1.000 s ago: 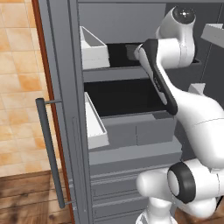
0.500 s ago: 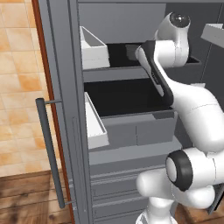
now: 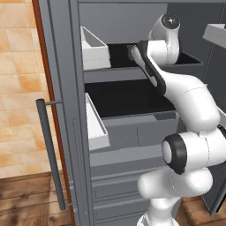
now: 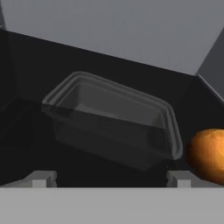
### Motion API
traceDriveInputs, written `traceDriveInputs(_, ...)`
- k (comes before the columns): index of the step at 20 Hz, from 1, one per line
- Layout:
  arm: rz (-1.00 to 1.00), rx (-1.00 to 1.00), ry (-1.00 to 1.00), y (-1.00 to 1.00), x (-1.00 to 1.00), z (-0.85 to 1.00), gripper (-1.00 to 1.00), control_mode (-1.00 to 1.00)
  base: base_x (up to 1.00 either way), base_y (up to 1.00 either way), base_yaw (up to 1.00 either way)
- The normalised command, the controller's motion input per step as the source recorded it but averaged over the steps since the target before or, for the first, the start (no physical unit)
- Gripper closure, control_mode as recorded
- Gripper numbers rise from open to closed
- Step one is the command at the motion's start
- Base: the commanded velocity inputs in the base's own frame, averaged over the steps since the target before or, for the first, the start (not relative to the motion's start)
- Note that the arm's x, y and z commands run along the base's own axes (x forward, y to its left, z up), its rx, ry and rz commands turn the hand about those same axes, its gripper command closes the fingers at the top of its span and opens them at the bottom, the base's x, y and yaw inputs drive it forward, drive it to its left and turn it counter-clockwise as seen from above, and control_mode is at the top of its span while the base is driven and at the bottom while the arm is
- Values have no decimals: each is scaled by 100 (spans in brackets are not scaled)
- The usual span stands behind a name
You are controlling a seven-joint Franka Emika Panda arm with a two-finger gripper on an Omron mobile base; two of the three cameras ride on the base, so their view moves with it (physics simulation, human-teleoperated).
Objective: Move the tupperware and orange from the top shelf to the second highest shelf to make space. Then, place the pitcher from the counter on the cleared top shelf.
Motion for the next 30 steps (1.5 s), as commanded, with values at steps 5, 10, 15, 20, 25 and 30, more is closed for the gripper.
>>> traceDriveInputs(5,1,0,0,0,50,-4,-100,-100,0,0,0)
traceDriveInputs(10,3,0,0,0,38,-13,-100,-100,0,0,0)
traceDriveInputs(15,4,0,0,0,36,-17,-100,-100,0,0,0)
traceDriveInputs(20,6,0,0,0,32,-11,-100,-100,0,0,0)
traceDriveInputs(25,7,0,0,0,14,-14,100,-100,0,0,0)
traceDriveInputs(30,0,0,0,0,0,0,100,-100,0,0,0)
